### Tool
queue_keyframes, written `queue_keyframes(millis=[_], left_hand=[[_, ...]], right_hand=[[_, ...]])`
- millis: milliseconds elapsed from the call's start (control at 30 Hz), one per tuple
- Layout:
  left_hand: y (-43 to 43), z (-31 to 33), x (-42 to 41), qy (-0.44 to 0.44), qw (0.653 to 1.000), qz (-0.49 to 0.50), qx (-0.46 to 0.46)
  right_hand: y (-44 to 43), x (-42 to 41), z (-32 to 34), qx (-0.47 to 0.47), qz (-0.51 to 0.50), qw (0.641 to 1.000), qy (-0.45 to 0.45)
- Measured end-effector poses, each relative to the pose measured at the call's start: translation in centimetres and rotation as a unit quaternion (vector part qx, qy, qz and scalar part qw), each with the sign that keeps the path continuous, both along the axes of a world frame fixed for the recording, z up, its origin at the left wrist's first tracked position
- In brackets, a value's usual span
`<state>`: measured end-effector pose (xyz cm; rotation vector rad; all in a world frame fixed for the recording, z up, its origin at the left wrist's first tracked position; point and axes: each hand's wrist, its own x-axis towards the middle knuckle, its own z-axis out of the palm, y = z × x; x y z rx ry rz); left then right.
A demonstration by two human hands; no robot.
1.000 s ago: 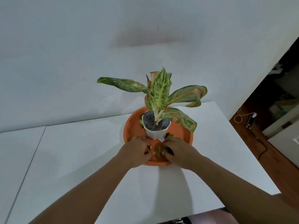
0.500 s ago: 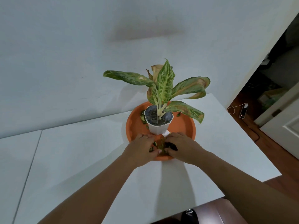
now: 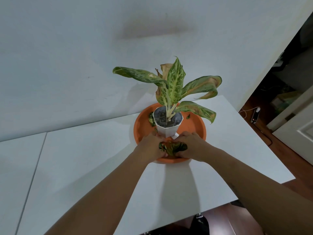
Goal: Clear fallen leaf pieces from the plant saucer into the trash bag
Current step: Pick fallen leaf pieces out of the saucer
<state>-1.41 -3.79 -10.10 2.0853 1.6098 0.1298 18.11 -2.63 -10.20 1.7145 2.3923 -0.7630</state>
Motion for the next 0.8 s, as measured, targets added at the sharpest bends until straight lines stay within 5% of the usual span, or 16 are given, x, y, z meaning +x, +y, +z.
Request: queue_keyframes(millis=[333,467,667,800], left_hand=[[0.0,-0.2,0.9,-0.043,0.997,0.070,0.003],[0.0,-0.3,0.8,-0.080,0.989,0.128,-0.005],[-0.2,-0.3,0.1,-0.194,0.964,0.183,0.000],[-0.5,-0.3,0.3,-0.305,0.916,0.259,-0.023]], right_hand=[[-1.0,-1.5,0.4,0.026,0.004,0.997,0.074],[-0.7,-1.9,0.6,-0.009,-0.113,0.982,0.151],[-0.4,-1.2,1.2,-0.039,-0.299,0.901,0.313],[-1.0,-1.0,1.6,-0.140,-0.382,0.767,0.496]])
